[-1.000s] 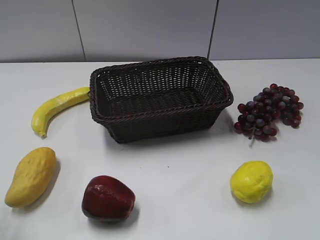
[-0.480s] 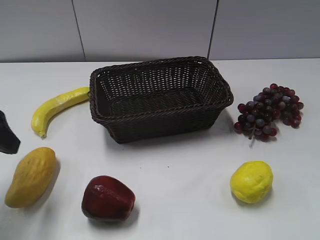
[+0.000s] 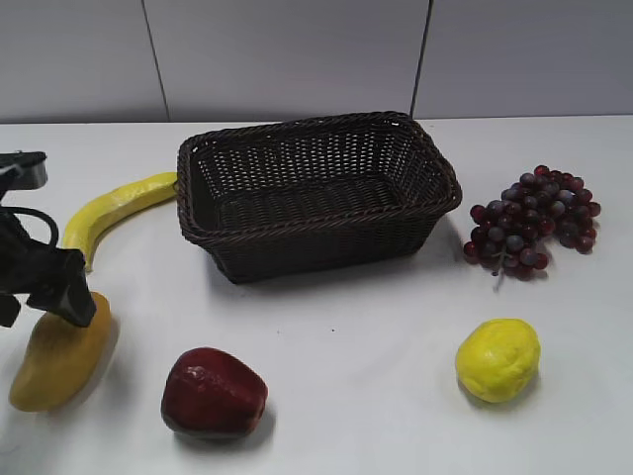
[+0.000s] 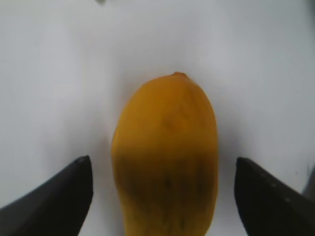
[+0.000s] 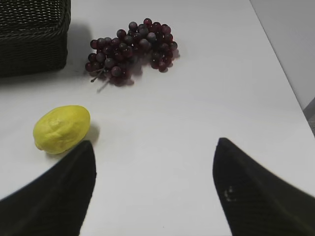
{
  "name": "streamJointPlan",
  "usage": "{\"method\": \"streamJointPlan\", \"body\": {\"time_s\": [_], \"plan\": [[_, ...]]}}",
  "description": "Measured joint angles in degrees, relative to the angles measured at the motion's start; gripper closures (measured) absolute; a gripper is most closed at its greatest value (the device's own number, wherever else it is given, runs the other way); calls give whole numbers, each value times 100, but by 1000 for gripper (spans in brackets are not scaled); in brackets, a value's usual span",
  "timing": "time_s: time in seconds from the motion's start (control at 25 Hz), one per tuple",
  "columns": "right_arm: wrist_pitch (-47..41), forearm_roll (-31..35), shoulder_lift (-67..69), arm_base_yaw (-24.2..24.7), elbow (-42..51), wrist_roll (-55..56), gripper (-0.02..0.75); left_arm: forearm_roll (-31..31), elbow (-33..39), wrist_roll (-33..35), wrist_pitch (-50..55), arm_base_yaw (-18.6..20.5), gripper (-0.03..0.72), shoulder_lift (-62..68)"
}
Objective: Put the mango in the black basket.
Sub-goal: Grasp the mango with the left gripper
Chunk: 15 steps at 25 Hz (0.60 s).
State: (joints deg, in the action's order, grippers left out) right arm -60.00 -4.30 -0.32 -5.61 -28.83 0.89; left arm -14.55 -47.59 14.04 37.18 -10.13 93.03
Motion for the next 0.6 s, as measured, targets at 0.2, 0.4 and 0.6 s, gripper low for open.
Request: {"method": "streamJointPlan", "body": {"time_s": [0.2,0.4,0.6], "plan": [[0,0,0,0,0,5,167,-57,-216,0,-31,0,-5,476],[0,0,0,0,0,5,167,-72,-247,0,1,0,-3,763],[0,0,0,0,0,5,167,-91,-247,0,60,-6,58,893]]}}
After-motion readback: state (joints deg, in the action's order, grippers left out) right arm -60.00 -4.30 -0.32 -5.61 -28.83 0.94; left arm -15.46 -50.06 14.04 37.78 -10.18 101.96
